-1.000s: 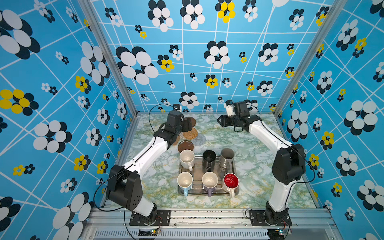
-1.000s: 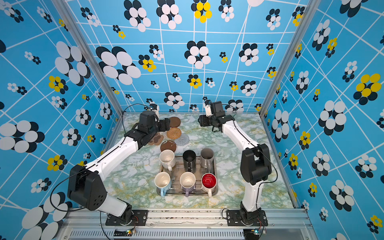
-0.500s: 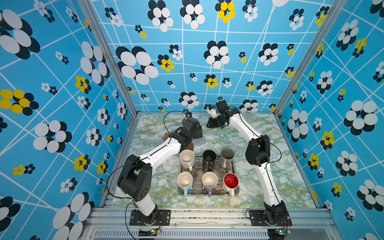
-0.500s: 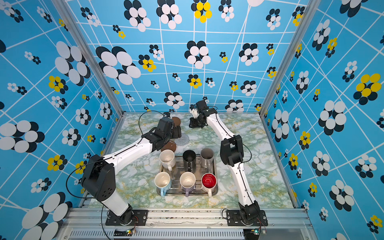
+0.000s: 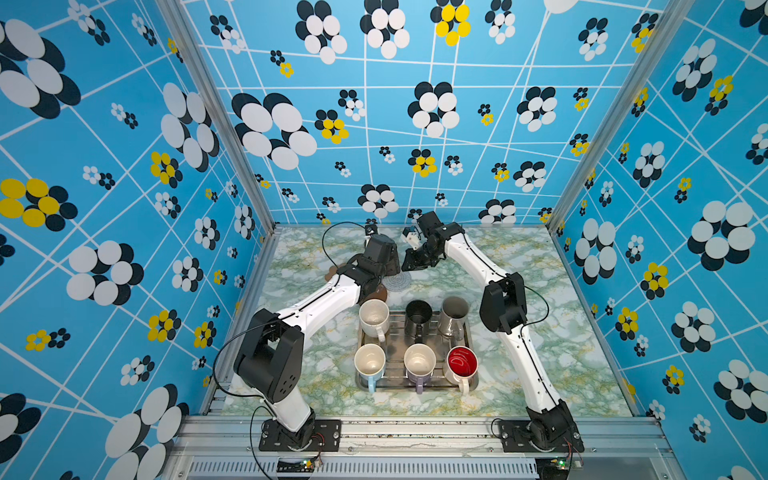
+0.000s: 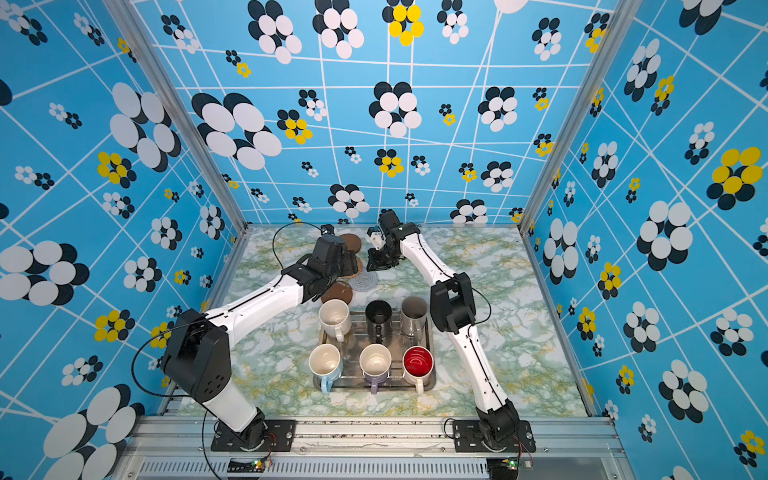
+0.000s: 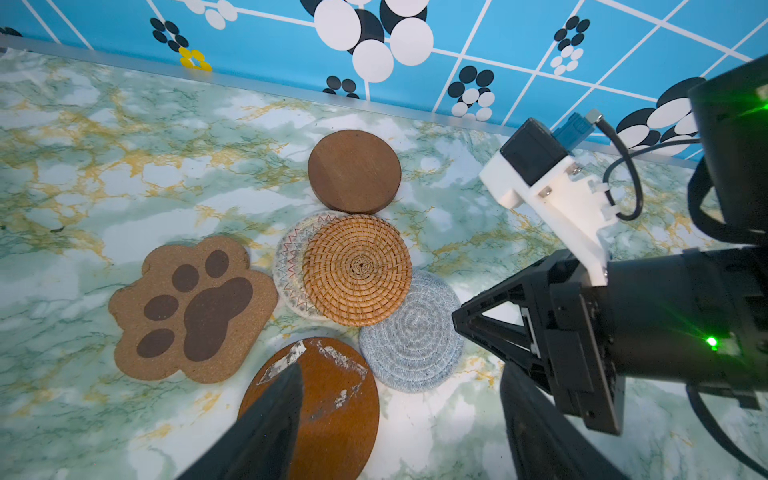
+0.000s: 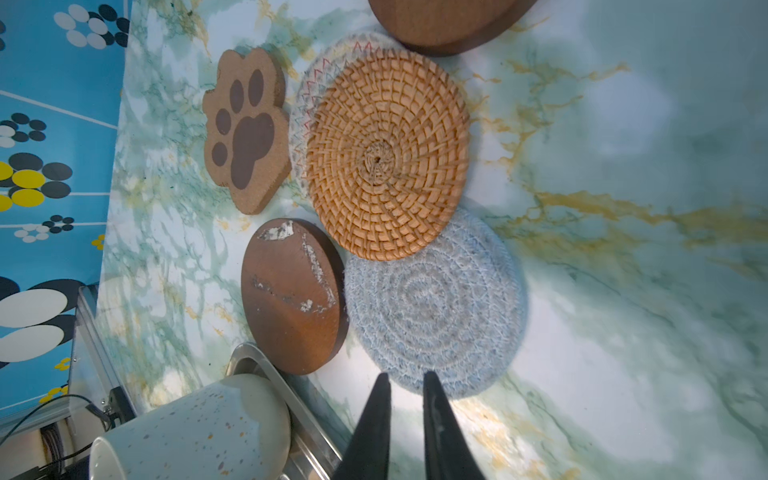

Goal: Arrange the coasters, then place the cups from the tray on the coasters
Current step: 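Reach both grippers forward toward the cluster of coasters, then push the grey knitted coaster away from the cluster with the right gripper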

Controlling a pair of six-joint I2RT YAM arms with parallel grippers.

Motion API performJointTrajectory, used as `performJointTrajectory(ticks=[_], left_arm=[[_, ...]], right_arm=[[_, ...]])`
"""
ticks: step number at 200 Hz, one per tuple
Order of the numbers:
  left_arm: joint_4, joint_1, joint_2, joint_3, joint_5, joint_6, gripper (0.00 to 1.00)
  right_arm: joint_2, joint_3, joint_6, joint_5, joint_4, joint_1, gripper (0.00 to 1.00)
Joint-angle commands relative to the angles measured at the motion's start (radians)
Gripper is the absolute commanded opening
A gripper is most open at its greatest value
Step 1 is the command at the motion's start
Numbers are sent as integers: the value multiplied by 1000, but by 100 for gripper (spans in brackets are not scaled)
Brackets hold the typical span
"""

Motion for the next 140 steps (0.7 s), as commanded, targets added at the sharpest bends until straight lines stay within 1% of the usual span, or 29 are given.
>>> performJointTrajectory(ticks=[1, 67, 102, 129, 140], left_arm=[[-12, 7, -31, -15, -20, -15, 75], [12, 22, -96, -84, -24, -25, 75], [32, 29, -112, -112, -25, -30, 73], [28, 33, -115, -115, -21, -32, 73], [29, 33, -117, -116, -21, -33, 73]], right_arm=[[34, 34, 25, -41, -11, 4, 15], [97, 78, 85, -59, 13, 19, 17], [126, 90, 113, -52, 24, 22, 14], [138, 90, 120, -22, 19, 22, 14], [143, 91, 131, 3, 14, 23, 16]])
